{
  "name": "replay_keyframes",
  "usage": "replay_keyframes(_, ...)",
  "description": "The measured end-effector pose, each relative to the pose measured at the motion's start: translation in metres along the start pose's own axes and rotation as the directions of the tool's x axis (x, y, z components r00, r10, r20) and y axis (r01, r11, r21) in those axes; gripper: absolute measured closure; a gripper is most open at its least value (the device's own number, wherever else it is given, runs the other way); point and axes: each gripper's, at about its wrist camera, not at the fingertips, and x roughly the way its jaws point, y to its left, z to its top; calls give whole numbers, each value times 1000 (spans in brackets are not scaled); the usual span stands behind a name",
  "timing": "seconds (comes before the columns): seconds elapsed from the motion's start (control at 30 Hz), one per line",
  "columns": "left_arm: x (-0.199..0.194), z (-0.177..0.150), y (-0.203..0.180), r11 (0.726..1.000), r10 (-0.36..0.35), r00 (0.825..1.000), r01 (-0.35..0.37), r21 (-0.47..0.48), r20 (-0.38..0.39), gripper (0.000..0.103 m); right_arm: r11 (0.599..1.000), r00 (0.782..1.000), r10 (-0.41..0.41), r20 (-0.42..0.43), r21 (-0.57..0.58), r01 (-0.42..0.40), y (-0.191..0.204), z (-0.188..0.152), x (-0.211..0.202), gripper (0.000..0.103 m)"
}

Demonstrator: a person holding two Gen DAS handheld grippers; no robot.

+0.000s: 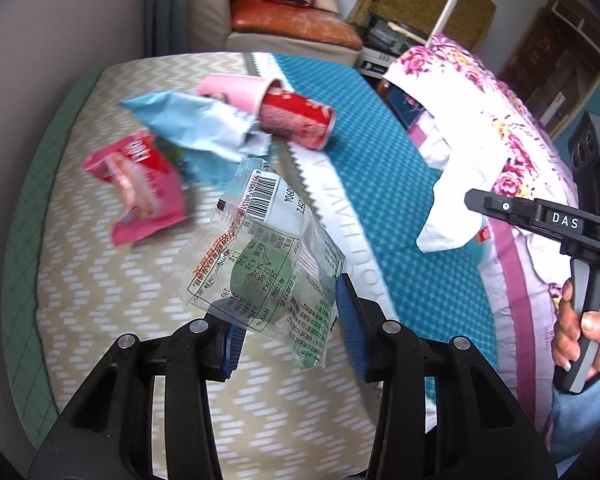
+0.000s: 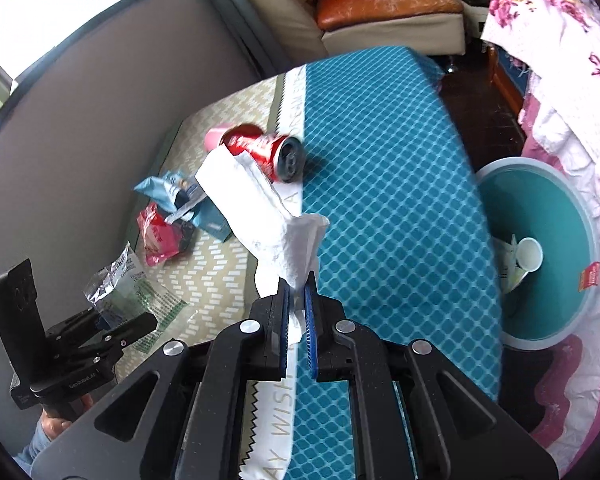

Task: Collect trash
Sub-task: 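Carry both items over the teal bin while the left gripper releases the plastic bag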

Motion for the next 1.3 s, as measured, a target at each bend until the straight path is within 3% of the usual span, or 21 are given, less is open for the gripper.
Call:
replay_keyframes(0.23,26,26,-60,990,-66,998,69,121,-23,60,995,996,-52,76,86,45,-52,2,-38,96)
replay_keyframes(0.6,67,57,-162,948,-123,989,140,284,-77,60,968,975,-150,161,222,113,-136,-1,-86,96)
replay_keyframes(1.0,116,74,-223,924,-114,983,160,348,-146,60,940,971,-182,153,316,127,-200,-5,-89,96)
replay_keyframes(1.3,150,74,-252,911,-108,975,175,375,-193,60,927,971,-199,130,348,143,-223,-9,-83,96)
